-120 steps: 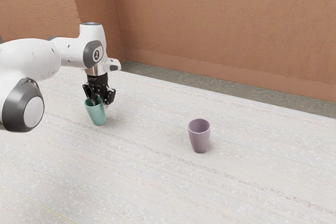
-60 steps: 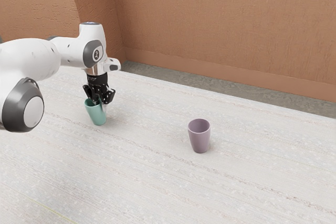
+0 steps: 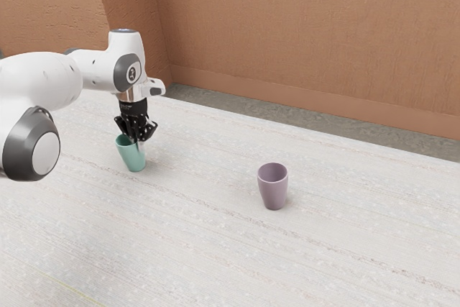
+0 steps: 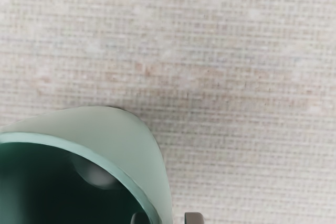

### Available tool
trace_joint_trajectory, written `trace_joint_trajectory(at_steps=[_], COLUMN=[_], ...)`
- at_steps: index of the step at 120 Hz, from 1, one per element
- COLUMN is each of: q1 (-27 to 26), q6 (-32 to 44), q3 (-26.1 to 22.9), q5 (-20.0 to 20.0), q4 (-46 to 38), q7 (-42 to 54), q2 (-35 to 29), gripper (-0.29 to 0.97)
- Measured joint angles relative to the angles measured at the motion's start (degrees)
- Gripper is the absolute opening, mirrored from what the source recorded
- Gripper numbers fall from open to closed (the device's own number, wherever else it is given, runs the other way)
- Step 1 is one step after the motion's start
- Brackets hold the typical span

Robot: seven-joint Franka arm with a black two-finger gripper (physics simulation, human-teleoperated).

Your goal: Place the left cup onto the right cup

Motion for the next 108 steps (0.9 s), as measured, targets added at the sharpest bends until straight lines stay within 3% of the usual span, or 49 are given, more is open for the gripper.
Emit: trace_joint_trajectory(at_steps=[108], q1=[-1.0], q6=[-0.9], q3=[-0.1], q5=[0.6], q4=[-0.8], q7=[-0.3], q2=[-5.1], gripper=[-0.11])
